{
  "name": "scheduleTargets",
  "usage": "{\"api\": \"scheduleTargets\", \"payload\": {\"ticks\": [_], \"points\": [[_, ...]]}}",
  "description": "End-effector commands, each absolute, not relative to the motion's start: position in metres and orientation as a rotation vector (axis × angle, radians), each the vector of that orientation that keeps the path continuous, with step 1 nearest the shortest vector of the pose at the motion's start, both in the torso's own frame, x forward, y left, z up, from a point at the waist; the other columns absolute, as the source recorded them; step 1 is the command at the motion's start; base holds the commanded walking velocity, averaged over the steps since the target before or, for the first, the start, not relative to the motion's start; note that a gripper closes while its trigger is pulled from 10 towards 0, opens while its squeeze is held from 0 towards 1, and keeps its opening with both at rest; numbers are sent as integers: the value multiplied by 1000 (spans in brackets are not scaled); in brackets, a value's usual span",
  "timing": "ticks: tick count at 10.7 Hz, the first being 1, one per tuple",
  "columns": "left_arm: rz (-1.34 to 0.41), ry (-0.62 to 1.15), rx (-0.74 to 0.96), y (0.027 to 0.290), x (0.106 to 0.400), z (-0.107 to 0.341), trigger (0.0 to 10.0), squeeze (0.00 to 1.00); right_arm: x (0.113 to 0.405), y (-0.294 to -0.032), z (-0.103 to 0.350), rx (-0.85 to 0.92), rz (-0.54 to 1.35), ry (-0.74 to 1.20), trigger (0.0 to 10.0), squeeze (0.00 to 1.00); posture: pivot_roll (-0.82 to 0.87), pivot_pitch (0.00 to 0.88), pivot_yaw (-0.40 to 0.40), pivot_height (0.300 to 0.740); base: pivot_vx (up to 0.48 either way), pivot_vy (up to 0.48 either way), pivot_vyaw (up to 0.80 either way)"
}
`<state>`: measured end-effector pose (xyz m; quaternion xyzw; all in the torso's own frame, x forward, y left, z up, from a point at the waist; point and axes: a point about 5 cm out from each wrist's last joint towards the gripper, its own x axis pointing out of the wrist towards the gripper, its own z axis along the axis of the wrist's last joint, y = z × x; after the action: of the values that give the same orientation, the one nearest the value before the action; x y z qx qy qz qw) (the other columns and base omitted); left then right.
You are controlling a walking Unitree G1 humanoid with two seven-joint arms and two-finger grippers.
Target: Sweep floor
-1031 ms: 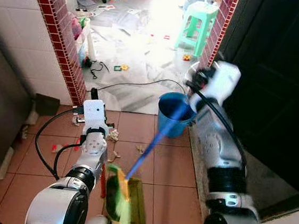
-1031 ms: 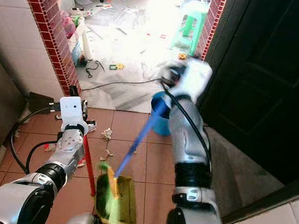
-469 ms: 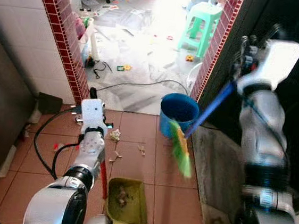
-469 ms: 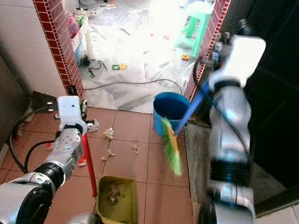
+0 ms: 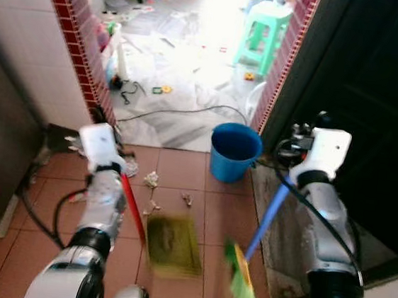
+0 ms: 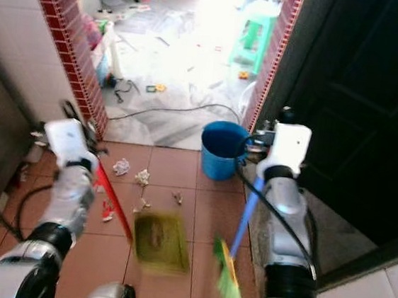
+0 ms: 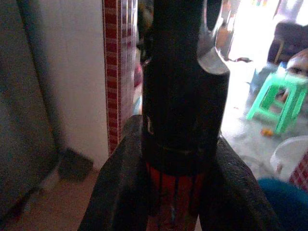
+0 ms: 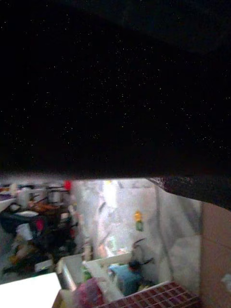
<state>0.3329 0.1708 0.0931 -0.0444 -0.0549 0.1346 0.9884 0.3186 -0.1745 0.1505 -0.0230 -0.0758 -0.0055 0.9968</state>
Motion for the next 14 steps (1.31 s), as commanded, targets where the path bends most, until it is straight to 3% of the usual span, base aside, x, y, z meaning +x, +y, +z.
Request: {"api": "scheduleTargets", "payload": {"ticks": [1,5,7,14], "points": [[282,-230,-102,179,334,124,10000,0,316,-167,167,-67,7,-245,10000,0,-85,0,40,740,0,0,0],[353,-428,-175,206,341,202,10000,0,311,-174,148,-113,-23,-186,10000,0,-81,0,36,740,0,0,0],[322,-502,-244,207,346,239,10000,0,310,-174,145,-129,-22,-180,10000,0,-84,0,41,740,139,0,0],[265,-565,-331,197,349,274,10000,0,304,-158,134,-154,45,-169,10000,0,-87,0,42,740,401,0,0]]}}
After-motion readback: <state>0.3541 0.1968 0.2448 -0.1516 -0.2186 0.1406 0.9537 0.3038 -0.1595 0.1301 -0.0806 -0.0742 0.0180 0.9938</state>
